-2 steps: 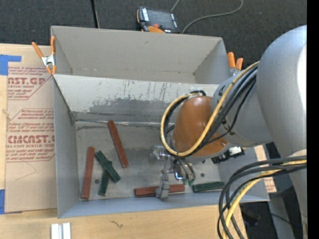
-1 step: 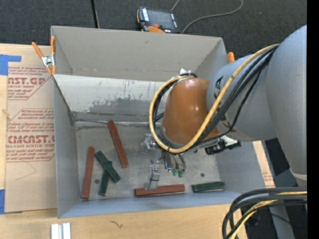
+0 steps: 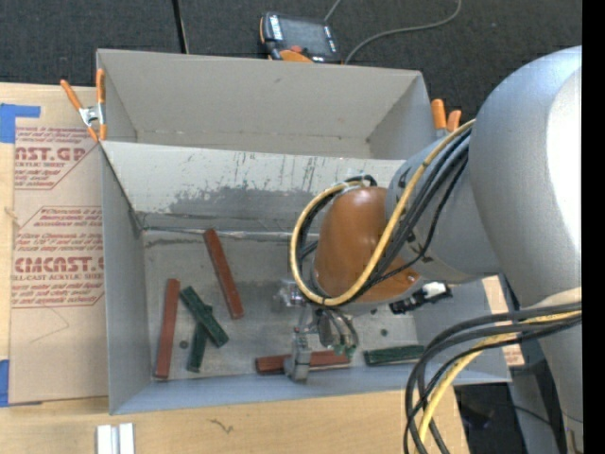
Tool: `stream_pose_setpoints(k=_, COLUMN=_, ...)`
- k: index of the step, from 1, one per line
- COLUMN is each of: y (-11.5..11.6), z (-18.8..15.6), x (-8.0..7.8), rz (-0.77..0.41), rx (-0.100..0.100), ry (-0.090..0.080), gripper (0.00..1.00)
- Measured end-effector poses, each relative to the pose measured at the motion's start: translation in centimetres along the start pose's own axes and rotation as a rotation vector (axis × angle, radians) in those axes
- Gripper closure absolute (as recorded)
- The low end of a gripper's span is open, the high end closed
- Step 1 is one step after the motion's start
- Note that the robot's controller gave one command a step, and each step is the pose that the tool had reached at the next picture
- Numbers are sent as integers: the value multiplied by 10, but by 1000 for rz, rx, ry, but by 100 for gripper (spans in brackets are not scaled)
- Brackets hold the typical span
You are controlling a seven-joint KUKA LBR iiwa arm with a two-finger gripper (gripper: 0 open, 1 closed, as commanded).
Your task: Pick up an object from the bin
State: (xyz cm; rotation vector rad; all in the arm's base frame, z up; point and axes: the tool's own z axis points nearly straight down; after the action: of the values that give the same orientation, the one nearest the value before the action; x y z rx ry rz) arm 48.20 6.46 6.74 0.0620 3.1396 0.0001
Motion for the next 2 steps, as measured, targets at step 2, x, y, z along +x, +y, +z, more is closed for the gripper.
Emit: stream_pose_setpoints(k=2, y=-163, z=0, x=-8, rz=88, rx=1, ry=4, gripper=0)
